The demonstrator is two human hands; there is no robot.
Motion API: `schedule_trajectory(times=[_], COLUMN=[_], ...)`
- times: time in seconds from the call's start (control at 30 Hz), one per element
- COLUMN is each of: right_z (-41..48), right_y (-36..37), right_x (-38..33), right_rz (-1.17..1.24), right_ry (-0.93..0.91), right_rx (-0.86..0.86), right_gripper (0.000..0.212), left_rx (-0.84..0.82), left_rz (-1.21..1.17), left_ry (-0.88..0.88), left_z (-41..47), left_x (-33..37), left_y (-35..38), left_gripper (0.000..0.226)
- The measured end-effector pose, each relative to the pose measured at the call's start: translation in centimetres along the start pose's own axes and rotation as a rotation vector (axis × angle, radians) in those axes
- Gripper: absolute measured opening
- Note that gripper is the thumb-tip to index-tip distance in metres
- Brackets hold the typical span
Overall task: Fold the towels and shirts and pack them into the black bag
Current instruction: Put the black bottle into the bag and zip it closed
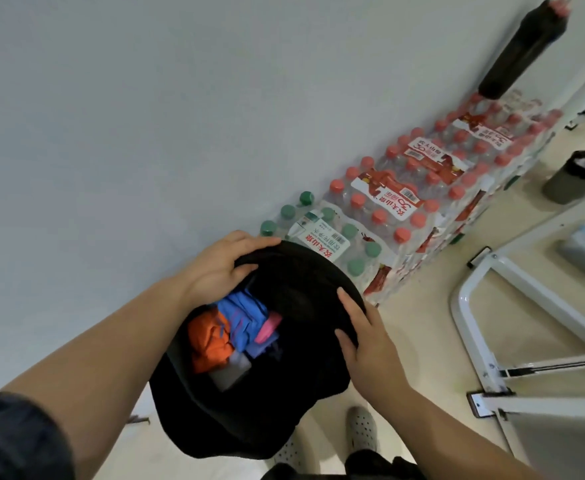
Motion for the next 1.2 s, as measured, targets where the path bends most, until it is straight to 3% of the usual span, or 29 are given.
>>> schedule_trajectory(times=[0.33, 0.67, 0.97, 1.2], right_z=[1.1, 1.7, 4.0, 7.2], right_y=[-1.0, -4.8, -14.8, -26.5], right_x=[-1.3, -5.4, -8.8, -11.9], right_rz=[0.083, 0.158, 0.213, 0.266], right_ry=[-0.055, -0.276, -0.565, -0.728], right_rx=[0.022, -0.086, -0.262, -0.228], right_gripper=[0.064, 0.055, 0.054, 0.048], left_rx=[0.197, 0.407, 0.706, 0.909], left_rz=[-0.029, -0.072, -0.127, -0.229], left_ry=[-0.079, -0.206, -0.309, -0.239], left_z=[-4.2, -12.0, -16.9, -13.7], left_x=[0.5, 6.9, 19.5, 32.5], left_y=[-1.3, -4.4, -4.7, -6.8], left_gripper=[0.052, 0.054, 0.051, 0.038])
Point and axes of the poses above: each hand's wrist, its own z-axis towards the middle knuckle, its own y-axis out of the palm, x = y × z, the point moved 4 cm from there along z, towards the middle knuckle, and after that the axes turned 7 degrees about -z, right-handed, at the moved point
